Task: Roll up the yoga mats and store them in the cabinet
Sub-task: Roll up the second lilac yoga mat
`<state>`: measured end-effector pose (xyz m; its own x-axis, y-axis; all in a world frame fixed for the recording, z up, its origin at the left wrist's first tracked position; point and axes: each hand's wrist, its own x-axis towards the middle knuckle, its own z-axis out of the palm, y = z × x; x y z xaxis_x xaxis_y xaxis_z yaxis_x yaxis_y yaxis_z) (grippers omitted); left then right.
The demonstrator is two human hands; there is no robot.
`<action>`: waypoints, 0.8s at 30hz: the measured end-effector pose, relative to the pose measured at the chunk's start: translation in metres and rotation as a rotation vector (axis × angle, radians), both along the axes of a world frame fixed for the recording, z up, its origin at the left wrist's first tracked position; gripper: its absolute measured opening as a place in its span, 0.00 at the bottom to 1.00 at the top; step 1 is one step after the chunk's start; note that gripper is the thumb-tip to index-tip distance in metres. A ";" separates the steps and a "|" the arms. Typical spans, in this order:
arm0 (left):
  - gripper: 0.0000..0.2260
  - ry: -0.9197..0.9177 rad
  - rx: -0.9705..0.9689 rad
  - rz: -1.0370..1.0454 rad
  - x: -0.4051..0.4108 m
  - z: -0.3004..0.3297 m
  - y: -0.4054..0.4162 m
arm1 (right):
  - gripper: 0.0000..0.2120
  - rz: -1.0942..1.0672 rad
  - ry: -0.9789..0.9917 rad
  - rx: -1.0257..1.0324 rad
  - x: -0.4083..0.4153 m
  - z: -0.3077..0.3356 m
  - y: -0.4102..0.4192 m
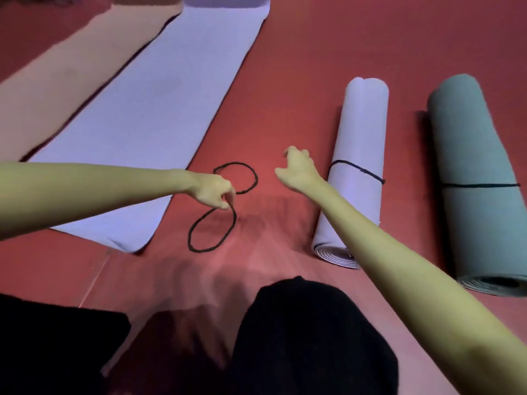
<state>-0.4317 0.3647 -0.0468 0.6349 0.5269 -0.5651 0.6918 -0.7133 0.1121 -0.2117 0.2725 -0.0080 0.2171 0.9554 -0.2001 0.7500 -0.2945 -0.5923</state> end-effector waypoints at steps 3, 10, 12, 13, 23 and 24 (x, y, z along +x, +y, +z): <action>0.11 0.110 -0.033 0.126 -0.044 0.008 0.020 | 0.22 0.123 -0.076 -0.008 -0.045 0.019 0.029; 0.15 0.158 -0.074 0.140 -0.181 0.039 0.059 | 0.21 0.473 -0.343 0.012 -0.201 0.038 0.101; 0.13 0.170 -0.057 0.182 -0.236 0.037 0.074 | 0.20 0.547 -0.358 -0.029 -0.249 0.023 0.115; 0.12 0.161 -0.053 0.204 -0.263 0.034 0.081 | 0.19 0.585 -0.356 -0.061 -0.272 0.012 0.120; 0.21 0.139 -0.248 0.250 -0.458 -0.010 0.134 | 0.24 0.861 -0.195 -0.318 -0.456 -0.075 0.119; 0.18 0.121 -0.237 0.235 -0.467 -0.020 0.138 | 0.23 0.866 -0.210 -0.331 -0.465 -0.079 0.119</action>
<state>-0.8991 0.5026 -0.0664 0.4327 0.4956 -0.7530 0.8524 -0.4969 0.1628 -0.6771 0.3913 -0.0873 -0.4782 0.7029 -0.5266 0.8677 0.2854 -0.4070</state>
